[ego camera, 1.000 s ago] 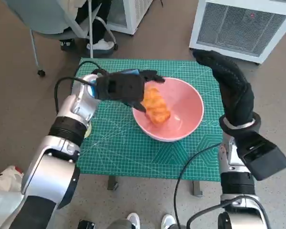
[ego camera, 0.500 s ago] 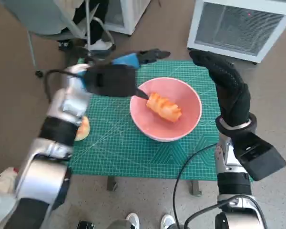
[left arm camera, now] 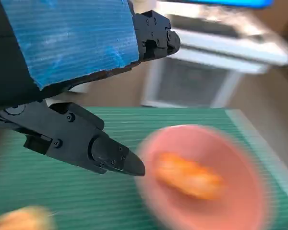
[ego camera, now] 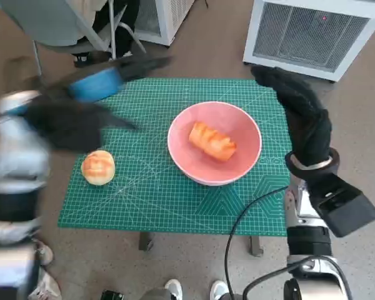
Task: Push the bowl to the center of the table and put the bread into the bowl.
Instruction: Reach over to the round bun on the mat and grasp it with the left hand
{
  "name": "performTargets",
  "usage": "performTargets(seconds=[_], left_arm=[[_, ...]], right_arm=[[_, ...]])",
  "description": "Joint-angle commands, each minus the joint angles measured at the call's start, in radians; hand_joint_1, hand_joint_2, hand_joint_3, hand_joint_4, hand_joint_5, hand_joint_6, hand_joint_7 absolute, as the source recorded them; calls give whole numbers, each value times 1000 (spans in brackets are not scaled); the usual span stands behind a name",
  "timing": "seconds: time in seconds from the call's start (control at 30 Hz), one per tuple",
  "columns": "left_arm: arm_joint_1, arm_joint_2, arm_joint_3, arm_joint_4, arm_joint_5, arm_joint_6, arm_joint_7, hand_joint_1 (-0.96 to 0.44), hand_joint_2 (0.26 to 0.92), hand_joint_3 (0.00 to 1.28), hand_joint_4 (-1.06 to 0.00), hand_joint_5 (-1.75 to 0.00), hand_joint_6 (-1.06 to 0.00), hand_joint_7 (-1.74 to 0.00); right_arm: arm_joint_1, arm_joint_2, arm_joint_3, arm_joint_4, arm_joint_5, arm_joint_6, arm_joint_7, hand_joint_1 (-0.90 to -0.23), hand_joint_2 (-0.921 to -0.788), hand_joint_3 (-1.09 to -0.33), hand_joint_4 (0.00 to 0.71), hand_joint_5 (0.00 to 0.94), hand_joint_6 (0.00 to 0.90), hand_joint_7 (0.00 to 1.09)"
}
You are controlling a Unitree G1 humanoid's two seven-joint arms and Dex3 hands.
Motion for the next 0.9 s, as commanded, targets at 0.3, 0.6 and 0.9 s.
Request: performTargets(seconds=[0.3, 0.6, 0.9], left_arm=[[231, 144, -4, -51, 78, 34, 24, -336, 790, 1, 1, 1, -138, -112], [265, 151, -28, -29, 121, 65, 36, -336, 789, 0, -3, -1, -166, -70], [284, 104, -77, 62, 153, 35, 108, -314, 787, 0, -15, -4, -178, -45]], right_arm=[[-5, 10, 4, 36, 21, 9, 34, -658, -921, -767, 303, 53, -1, 686], [-22, 10, 2, 55, 23, 2, 48, -648, -921, -774, 303, 53, -1, 682], [-28, 2, -3, 56, 30, -1, 62, -640, -921, -777, 303, 54, -1, 681]])
